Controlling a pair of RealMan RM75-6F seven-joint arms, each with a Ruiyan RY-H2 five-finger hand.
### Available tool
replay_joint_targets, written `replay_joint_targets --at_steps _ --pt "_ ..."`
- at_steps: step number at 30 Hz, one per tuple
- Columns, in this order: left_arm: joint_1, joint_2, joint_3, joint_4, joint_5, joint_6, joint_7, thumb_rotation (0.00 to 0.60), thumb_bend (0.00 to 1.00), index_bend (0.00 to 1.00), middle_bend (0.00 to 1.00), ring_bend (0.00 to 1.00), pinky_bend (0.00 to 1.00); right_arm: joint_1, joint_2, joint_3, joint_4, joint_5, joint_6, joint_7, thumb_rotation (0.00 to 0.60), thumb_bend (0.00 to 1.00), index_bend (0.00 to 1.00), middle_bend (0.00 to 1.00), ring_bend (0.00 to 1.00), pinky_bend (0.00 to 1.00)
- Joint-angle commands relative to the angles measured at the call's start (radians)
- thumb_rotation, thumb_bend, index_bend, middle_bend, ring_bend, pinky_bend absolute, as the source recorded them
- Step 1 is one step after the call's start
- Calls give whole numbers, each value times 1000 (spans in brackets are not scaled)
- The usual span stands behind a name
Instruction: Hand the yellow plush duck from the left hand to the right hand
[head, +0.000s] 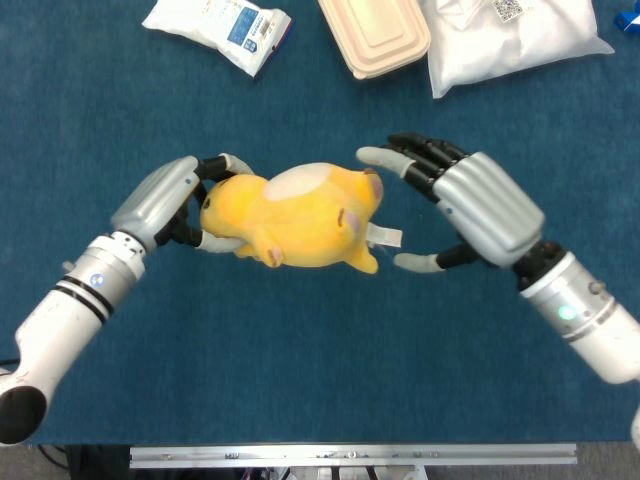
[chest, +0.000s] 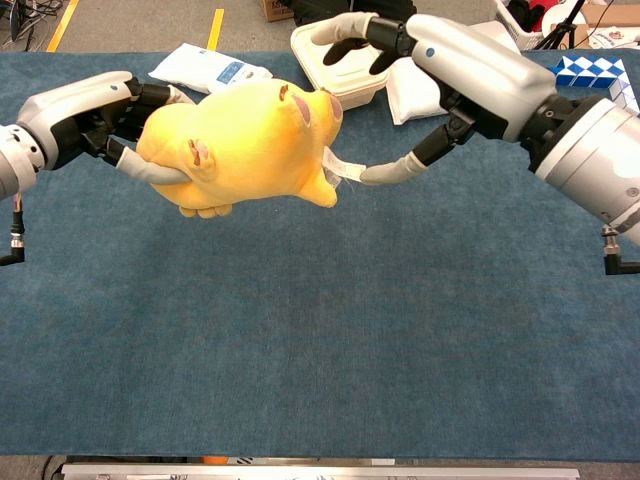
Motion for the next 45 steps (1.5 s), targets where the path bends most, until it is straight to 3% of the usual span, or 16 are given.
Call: replay_joint_targets --at_steps 1,12,17,22,25,27,30,33,36,45 --pt "-16 -21 -12 -4 -31 1 25 600 279 474 450 372 568 26 -35 1 9 12 -9 -39 600 0 142 211 126 230" --pt "-29 -35 -24 -16 -73 -21 34 600 279 470 450 372 568 89 -148 13 56 78 1 -165 600 13 147 229 129 246" --pt "-28 -28 -30 -20 -72 -35 19 600 279 467 450 372 568 102 -188 20 83 93 24 -183 600 190 267 305 216 351" --pt "-22 -19 -36 -15 -61 -46 -5 600 280 441 444 371 568 104 -214 11 108 87 47 -181 600 371 451 412 363 538" --pt "-19 -6 -34 -10 -48 -68 -22 600 279 378 387 320 559 103 -214 7 116 88 50 -165 600 410 484 436 395 598" --pt "-22 9 -31 -7 -41 -98 -37 600 278 297 296 219 510 101 -210 6 116 85 53 -151 600 423 499 443 406 612" --pt "-23 27 -29 2 -18 -132 -58 600 276 129 105 30 317 97 -197 3 114 74 60 -132 600 422 509 449 414 615" --pt "-17 44 -28 12 9 -152 -83 600 276 11 3 0 155 91 -179 -3 109 58 68 -116 600 421 511 450 418 615" --pt "-4 54 -31 25 38 -148 -109 600 275 0 0 0 96 84 -161 -10 99 44 76 -96 600 421 513 453 426 615" --pt "41 96 -2 92 109 -109 -112 600 275 0 0 0 85 36 -76 -46 79 -25 126 -32 600 417 513 453 432 615"
